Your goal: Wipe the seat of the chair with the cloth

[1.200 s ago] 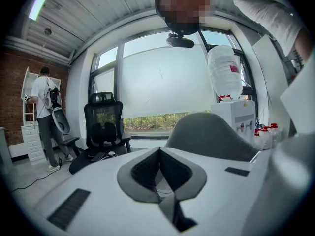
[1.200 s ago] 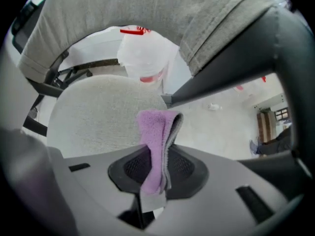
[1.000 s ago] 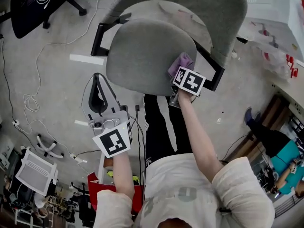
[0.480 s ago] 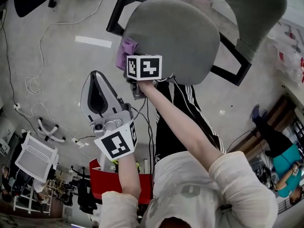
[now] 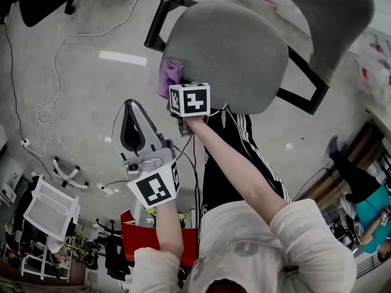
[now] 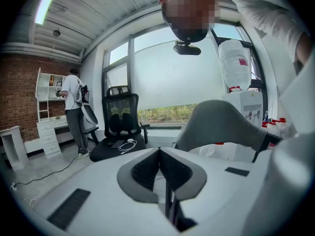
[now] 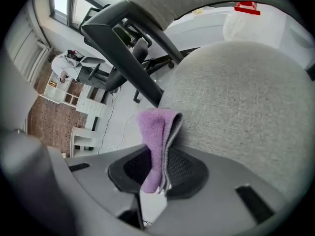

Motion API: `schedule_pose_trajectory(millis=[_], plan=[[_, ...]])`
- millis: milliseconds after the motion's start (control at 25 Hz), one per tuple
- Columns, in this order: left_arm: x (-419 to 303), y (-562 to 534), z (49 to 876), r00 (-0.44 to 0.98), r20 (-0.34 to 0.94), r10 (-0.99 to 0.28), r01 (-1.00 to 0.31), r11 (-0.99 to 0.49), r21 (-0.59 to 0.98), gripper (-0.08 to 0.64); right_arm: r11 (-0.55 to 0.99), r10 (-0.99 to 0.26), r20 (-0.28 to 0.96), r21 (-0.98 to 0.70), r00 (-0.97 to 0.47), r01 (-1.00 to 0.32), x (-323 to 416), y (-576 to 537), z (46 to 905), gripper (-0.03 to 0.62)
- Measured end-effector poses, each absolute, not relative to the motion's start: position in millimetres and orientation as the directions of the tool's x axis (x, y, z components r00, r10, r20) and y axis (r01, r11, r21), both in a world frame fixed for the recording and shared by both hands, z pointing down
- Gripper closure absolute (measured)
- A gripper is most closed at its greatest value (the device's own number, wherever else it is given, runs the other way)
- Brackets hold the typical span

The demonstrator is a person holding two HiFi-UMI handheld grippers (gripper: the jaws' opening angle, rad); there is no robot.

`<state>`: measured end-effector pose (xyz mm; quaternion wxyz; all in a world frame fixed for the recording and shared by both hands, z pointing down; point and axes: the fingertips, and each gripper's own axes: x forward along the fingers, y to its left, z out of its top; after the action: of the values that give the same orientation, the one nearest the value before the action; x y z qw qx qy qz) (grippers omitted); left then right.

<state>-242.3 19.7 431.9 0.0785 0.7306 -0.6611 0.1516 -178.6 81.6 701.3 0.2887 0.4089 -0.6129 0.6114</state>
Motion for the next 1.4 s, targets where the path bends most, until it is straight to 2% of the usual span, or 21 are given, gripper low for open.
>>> schedule_pose_trajectory(millis=[560,1000,1400], plan=[[-140.6,-21.5,436.0,0.329,0.287,-0.899,-0.937,-0.35,-0.021,0.548,-0.212,-0.12,0.944,-0.326,-0.307,-0.921,-1.3,166.6,700.5,0.508],[-77.8,-21.8,415.6,0.411,0.292,-0.863,-0.897,-0.441,-0.04,0.548,-0.273,-0.045,0.987,-0.164,-0.157,-0.948,114.9,231.1,698.4,0.509],[-38.0,-5.6,406.2,0.426,0.295,-0.855,-0.891,-0.453,-0.025,0.548,-0.322,0.015,0.994,-0.096,-0.106,-0.942,169.3,262.9,701.3,0.509]])
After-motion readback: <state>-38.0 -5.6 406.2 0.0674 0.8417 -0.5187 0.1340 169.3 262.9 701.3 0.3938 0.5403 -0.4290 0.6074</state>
